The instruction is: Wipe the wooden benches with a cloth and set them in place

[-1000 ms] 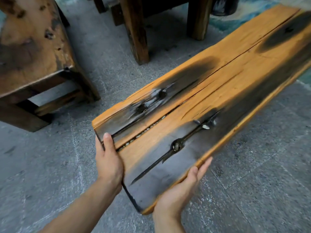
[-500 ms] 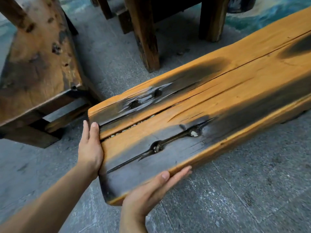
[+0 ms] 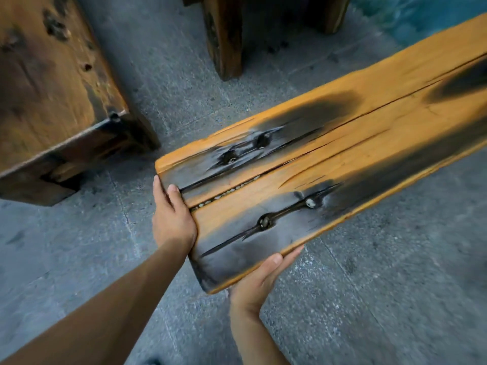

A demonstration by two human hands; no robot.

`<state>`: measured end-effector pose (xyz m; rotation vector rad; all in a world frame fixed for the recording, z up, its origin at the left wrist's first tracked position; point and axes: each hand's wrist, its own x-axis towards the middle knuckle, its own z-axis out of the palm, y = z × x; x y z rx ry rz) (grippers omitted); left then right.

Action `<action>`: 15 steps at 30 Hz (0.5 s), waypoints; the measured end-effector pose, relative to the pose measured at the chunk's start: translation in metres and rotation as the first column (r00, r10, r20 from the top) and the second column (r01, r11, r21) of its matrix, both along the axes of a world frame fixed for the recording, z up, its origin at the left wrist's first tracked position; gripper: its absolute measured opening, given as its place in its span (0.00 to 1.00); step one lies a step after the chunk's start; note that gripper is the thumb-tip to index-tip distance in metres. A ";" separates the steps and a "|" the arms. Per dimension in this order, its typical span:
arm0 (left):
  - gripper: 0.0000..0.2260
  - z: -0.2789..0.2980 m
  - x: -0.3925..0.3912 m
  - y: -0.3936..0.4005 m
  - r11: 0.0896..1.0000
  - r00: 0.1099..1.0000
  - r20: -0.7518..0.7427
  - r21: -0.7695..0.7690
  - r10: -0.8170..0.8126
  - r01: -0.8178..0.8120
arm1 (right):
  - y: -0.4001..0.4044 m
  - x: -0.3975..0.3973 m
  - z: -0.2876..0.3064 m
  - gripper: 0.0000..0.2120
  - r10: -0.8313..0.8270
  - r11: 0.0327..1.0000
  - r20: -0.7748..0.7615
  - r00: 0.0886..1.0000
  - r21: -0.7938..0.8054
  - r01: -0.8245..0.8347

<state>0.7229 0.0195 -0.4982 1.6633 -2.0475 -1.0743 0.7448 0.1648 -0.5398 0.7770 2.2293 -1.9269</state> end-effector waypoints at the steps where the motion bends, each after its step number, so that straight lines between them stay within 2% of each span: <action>1: 0.25 0.005 -0.003 0.001 0.999 0.999 0.040 0.042 -0.026 0.025 | -0.001 -0.005 0.019 0.32 0.013 0.999 0.020 1.000 0.044 -0.014; 2: 0.26 0.016 -0.005 -0.001 0.993 0.994 0.082 0.099 -0.068 0.059 | 0.002 -0.009 0.043 0.31 0.047 0.994 0.078 0.996 0.096 -0.054; 4: 0.27 0.037 0.004 -0.012 0.945 0.955 0.161 0.258 -0.247 0.201 | 0.015 -0.010 0.071 0.27 0.132 0.968 0.320 0.938 0.162 -0.191; 6: 0.29 0.066 0.022 -0.036 0.814 0.857 0.155 0.431 -0.492 0.389 | 0.022 -0.025 0.109 0.26 0.231 0.934 0.533 0.814 0.113 -0.339; 7: 0.29 0.088 0.032 -0.052 0.756 0.799 0.150 0.463 -0.582 0.463 | 0.027 -0.031 0.134 0.25 0.255 0.919 0.595 0.763 0.097 -0.382; 9: 0.30 0.136 0.054 -0.082 0.716 0.716 0.197 0.428 -0.670 0.552 | 0.030 -0.038 0.195 0.22 0.292 0.879 0.636 0.715 0.117 -0.463; 10: 0.31 0.160 0.064 -0.092 0.683 0.658 0.222 0.397 -0.719 0.613 | 0.031 -0.038 0.224 0.24 0.307 0.850 0.637 0.707 0.151 -0.505; 13: 0.34 0.241 0.088 -0.105 0.489 0.417 0.277 0.294 -0.866 0.821 | 0.032 -0.028 0.315 0.27 0.361 0.788 0.561 0.745 0.244 -0.566; 15: 0.34 0.295 0.086 -0.108 0.422 0.373 0.254 0.179 -0.892 0.889 | 0.031 -0.028 0.373 0.25 0.436 0.734 0.449 0.780 0.324 -0.597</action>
